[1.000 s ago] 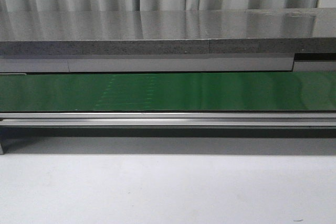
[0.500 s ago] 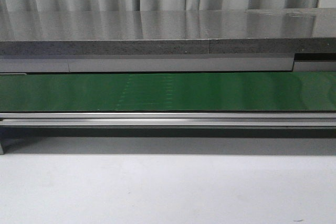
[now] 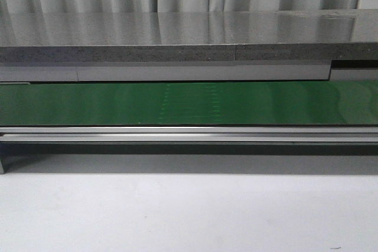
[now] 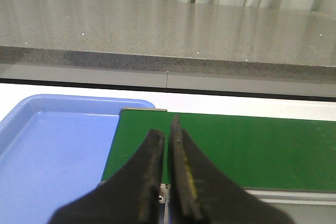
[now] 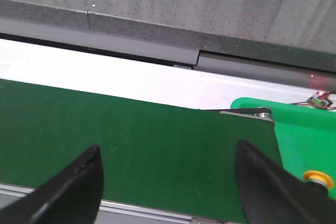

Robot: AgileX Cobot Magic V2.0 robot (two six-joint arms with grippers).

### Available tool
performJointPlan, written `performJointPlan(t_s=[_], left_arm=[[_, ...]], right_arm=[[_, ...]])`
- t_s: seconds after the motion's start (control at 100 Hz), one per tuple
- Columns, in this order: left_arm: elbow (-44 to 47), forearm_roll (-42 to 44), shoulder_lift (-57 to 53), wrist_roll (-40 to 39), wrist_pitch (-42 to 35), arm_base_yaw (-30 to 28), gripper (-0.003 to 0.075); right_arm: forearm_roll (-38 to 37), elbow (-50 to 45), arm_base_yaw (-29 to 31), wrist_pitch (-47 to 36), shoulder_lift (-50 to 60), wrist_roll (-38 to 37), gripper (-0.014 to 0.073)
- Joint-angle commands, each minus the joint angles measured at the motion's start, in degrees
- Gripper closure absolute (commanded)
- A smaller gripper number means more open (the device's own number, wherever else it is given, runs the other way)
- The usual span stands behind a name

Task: Move button from left to right
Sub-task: 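Lower the button into the green tray and open the right gripper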

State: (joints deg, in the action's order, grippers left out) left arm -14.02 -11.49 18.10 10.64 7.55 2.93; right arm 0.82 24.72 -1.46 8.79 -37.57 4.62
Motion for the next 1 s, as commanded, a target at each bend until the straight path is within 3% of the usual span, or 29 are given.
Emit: performJointPlan(t_s=[0.0, 0.2, 0.54, 0.99], left_arm=[[-1.52, -0.70, 0.48, 0.12, -4.96, 0.58, 0.0715], [-1.52, -0.70, 0.48, 0.12, -4.96, 0.58, 0.0715], [-1.52, -0.70, 0.48, 0.12, -4.96, 0.58, 0.0715], [-1.52, -0.70, 0.48, 0.12, -4.96, 0.58, 0.0715]], right_arm=[[0.12, -1.00, -0.08, -5.55, 4.82, -0.23, 0.0109], [0.12, -3.60, -0.08, -5.08, 11.52, -0.23, 0.0312], [0.12, -3.78, -0.08, -5.03, 11.96, -0.23, 0.0669], [0.12, -3.78, -0.08, -5.03, 11.96, -0.23, 0.0661]])
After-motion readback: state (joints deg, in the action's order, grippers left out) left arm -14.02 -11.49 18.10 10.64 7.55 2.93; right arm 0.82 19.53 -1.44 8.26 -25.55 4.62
